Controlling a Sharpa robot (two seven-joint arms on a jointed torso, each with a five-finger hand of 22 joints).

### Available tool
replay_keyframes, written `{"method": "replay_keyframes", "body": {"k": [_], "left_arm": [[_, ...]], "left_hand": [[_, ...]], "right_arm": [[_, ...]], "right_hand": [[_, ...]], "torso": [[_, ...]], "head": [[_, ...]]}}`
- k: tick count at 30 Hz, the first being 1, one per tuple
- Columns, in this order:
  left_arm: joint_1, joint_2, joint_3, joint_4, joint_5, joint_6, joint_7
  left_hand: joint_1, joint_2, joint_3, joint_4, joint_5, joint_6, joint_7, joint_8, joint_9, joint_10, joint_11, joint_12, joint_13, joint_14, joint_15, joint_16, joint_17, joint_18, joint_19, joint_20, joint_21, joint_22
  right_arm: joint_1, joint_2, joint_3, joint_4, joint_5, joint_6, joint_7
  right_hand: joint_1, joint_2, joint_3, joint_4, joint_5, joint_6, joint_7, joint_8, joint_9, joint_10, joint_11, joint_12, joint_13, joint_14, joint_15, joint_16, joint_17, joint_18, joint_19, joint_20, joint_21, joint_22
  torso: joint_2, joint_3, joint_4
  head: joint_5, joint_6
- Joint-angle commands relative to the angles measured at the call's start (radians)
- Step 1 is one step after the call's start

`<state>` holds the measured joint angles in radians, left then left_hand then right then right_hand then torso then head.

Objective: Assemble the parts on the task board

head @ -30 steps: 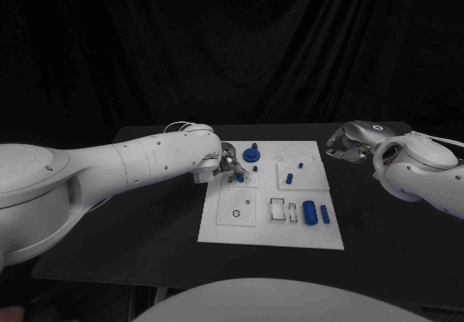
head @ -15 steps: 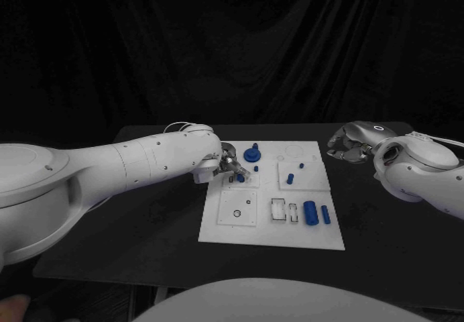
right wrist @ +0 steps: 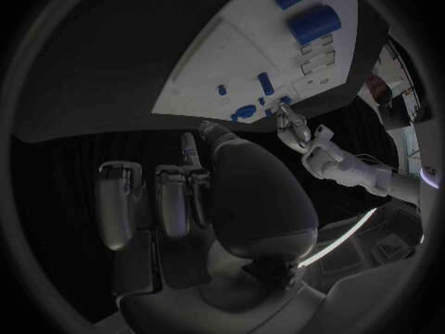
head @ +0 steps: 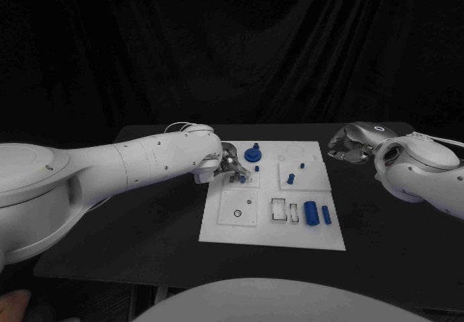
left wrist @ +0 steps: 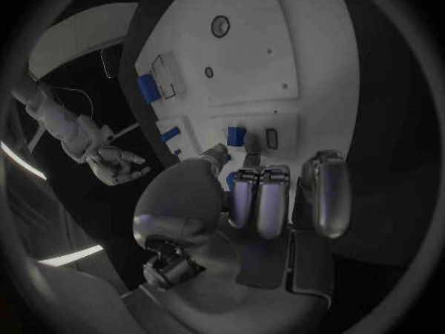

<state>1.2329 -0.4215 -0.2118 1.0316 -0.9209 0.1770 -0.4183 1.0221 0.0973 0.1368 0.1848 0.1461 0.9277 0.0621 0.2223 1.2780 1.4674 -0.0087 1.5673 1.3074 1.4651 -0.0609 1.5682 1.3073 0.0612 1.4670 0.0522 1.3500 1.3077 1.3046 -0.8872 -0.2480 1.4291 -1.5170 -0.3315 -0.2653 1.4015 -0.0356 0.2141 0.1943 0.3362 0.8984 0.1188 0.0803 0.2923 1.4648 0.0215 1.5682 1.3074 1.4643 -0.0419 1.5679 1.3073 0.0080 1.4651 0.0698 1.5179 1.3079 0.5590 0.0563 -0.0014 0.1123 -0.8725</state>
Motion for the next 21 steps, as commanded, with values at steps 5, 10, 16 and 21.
{"method": "replay_keyframes", "body": {"k": [5,10,16,21], "left_arm": [[-0.002,0.001,0.001,0.001,0.006,0.008,0.019],[-0.002,0.0,0.001,0.001,0.006,0.01,0.017],[-0.002,-0.002,0.001,0.001,0.006,0.005,0.025],[-0.002,-0.014,0.001,0.016,0.003,-0.045,0.061]], "left_hand": [[0.034,0.013,0.016,-0.016,0.038,0.009,-0.014,0.011,0.017,0.103,-0.014,0.004,0.263,0.106,-0.013,0.003,0.263,-0.005,0.005,-0.014,-0.007,0.186],[0.04,0.014,0.02,-0.02,0.044,0.011,-0.016,0.012,0.019,0.103,-0.016,0.004,0.263,0.106,-0.014,0.003,0.263,-0.006,0.006,-0.014,-0.006,0.187],[0.065,0.011,0.035,-0.04,0.056,0.007,-0.018,0.006,0.021,0.103,-0.018,0.004,0.263,0.106,-0.017,0.003,0.263,-0.005,0.006,-0.018,-0.009,0.187],[0.038,-0.011,0.014,-0.02,0.013,-0.012,-0.005,-0.019,0.009,0.103,-0.009,0.004,0.263,0.106,-0.011,0.003,0.263,-0.006,0.005,-0.014,-0.012,0.187]], "right_arm": [[-0.002,0.0,0.001,-0.003,-0.003,0.014,-0.023],[-0.002,0.0,0.001,-0.004,-0.003,0.016,-0.024],[-0.002,0.0,0.001,-0.004,-0.003,0.017,-0.024],[-0.002,-0.001,0.001,-0.004,-0.003,0.016,-0.024]], "right_hand": [[0.008,-0.002,0.006,0.0,0.004,0.007,0.003,-0.004,-0.002,0.106,0.006,0.003,0.263,0.107,0.008,0.003,0.263,0.009,0.064,0.008,-0.004,0.24],[0.008,-0.001,0.007,0.0,0.005,0.007,0.003,-0.004,-0.002,0.106,0.006,0.002,0.263,0.107,0.008,0.003,0.263,0.01,0.062,0.008,-0.006,0.239],[0.009,-0.001,0.007,0.0,0.005,0.007,0.003,-0.004,-0.002,0.104,0.006,0.001,0.262,0.107,0.008,0.003,0.263,0.01,0.062,0.008,-0.007,0.239],[0.009,-0.001,0.007,0.0,0.005,0.007,0.003,-0.004,-0.002,0.104,0.006,0.001,0.262,0.107,0.008,0.003,0.263,0.01,0.062,0.008,-0.007,0.239]], "torso": [[0.0,0.0003,-0.0014],[0.0,0.0003,0.0001],[0.0,-0.0002,-0.0009],[-0.001,-0.0007,-0.0019]], "head": [[0.003,0.0],[0.002,0.0],[0.003,0.0],[0.003,0.0]]}}
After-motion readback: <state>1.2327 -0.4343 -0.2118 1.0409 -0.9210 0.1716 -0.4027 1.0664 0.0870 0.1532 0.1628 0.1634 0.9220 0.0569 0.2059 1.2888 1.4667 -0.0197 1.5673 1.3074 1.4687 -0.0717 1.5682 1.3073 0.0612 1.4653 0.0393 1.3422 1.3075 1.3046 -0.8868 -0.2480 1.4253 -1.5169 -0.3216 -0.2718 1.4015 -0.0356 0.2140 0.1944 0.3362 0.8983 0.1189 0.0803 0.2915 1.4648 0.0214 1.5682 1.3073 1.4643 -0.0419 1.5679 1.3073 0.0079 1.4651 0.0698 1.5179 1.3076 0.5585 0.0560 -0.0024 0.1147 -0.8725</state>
